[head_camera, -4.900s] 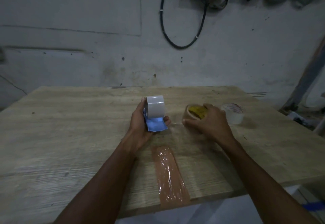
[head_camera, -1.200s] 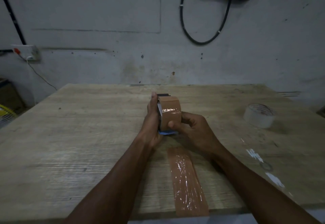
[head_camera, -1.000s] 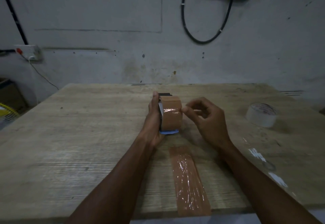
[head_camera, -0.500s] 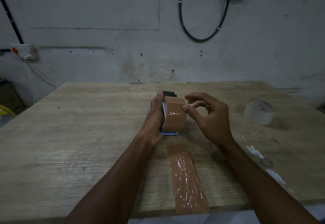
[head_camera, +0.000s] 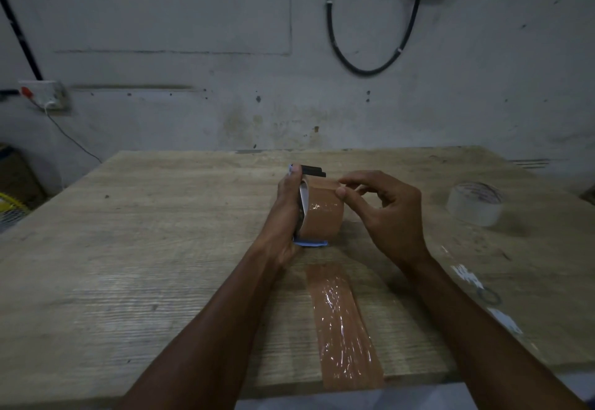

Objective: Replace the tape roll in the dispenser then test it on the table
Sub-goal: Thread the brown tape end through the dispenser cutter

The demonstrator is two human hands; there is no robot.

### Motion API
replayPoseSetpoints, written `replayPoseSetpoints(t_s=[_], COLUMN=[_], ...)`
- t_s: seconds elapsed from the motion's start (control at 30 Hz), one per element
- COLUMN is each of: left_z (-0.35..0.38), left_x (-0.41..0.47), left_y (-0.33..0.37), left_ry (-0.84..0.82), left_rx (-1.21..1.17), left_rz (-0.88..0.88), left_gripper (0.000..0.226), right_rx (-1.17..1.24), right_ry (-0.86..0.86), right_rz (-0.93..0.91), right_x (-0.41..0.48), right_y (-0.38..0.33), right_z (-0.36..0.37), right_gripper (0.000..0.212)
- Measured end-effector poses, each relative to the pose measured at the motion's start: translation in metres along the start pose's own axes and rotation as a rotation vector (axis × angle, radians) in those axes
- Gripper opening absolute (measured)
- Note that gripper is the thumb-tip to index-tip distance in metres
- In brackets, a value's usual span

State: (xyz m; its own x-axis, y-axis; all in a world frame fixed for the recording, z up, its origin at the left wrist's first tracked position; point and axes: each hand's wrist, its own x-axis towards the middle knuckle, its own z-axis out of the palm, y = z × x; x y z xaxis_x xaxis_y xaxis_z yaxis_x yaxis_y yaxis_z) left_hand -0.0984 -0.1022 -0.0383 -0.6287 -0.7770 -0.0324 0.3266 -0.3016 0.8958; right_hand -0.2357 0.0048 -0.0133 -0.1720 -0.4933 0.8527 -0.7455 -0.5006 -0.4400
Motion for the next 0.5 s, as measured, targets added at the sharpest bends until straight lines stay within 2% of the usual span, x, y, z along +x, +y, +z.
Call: replayPoseSetpoints(t_s=[0.23,0.5], left_z=[-0.0016,-0.0033], left_x=[0.0032,0.0061], left_y=[-0.002,-0.0031], left_ry=[0.009,-0.008], left_rx=[-0.001,0.044], left_rz=[0.008,0.021], left_gripper=[0.075,0.078], right_rx=[0.009,-0.097], right_ry=[-0.006,-0.019], right_rz=[-0.015,-0.081], right_x=[0.0007,0.0021], right_y=[-0.0001,-0.0016], right_z=[-0.0003,-0.0015], right_gripper=[0.01,0.009])
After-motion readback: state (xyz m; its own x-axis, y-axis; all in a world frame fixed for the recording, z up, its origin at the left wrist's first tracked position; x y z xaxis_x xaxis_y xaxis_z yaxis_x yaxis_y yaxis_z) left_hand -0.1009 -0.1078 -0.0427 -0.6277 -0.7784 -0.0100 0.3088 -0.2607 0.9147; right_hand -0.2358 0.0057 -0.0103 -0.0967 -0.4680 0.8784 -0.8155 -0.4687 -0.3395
